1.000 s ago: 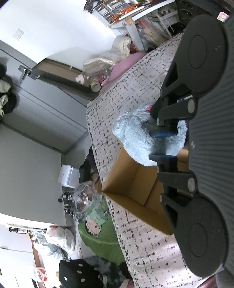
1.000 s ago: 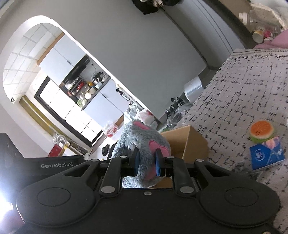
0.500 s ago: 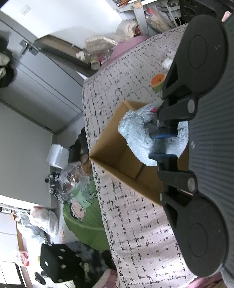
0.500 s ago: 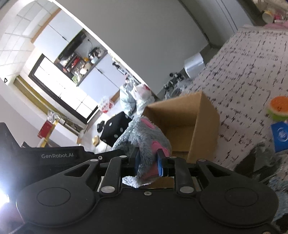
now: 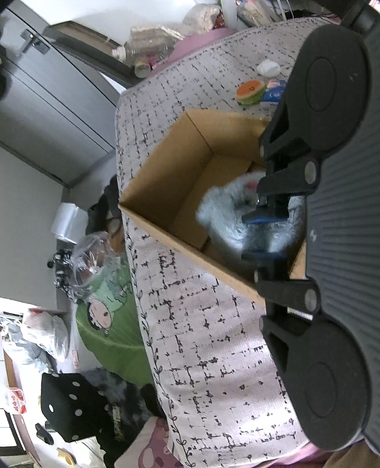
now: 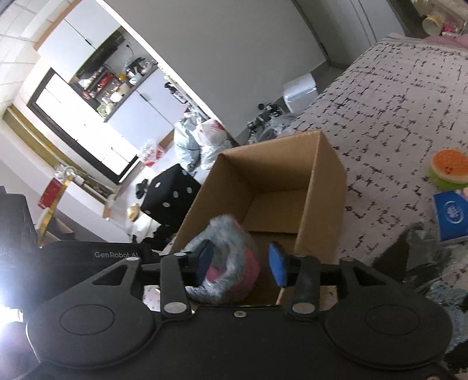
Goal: Organize soft objects
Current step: 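Open the right tool to drop the grey plush into the box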
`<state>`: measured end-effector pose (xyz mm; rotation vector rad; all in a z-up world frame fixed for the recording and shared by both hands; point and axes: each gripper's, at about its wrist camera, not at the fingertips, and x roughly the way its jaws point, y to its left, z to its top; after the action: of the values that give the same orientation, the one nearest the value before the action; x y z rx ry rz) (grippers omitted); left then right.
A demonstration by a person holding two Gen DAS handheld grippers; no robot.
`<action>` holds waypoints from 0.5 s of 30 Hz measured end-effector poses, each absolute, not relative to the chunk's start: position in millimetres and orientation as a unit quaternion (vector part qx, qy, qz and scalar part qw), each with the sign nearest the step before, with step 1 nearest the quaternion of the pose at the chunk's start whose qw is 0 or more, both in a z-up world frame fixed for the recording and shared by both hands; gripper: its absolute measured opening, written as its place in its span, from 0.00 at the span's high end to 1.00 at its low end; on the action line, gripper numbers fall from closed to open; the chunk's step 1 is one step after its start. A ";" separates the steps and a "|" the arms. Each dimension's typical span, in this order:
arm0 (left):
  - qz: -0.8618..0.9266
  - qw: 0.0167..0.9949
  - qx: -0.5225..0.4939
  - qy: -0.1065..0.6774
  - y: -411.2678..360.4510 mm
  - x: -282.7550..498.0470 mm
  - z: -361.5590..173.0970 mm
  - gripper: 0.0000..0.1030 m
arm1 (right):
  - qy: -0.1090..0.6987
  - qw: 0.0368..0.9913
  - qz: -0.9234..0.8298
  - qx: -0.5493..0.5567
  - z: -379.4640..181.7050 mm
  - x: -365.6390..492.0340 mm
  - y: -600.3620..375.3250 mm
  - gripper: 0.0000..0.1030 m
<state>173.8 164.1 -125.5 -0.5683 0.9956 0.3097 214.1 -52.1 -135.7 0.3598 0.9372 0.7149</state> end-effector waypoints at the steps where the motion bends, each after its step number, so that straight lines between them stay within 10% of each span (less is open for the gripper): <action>1: 0.149 0.829 -0.265 0.469 162.9 174.4 -124.8 0.82 | 0.437 0.820 0.331 0.167 -133.3 213.1 -53.5 0.52; 15: 0.158 0.852 -0.229 0.444 140.1 164.6 -83.2 0.27 | 0.399 0.850 0.311 0.147 -96.0 198.6 -68.1 0.07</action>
<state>164.6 140.1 -83.2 -0.4824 0.9340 0.3328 198.6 -68.1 -96.0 0.3089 0.8412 0.6541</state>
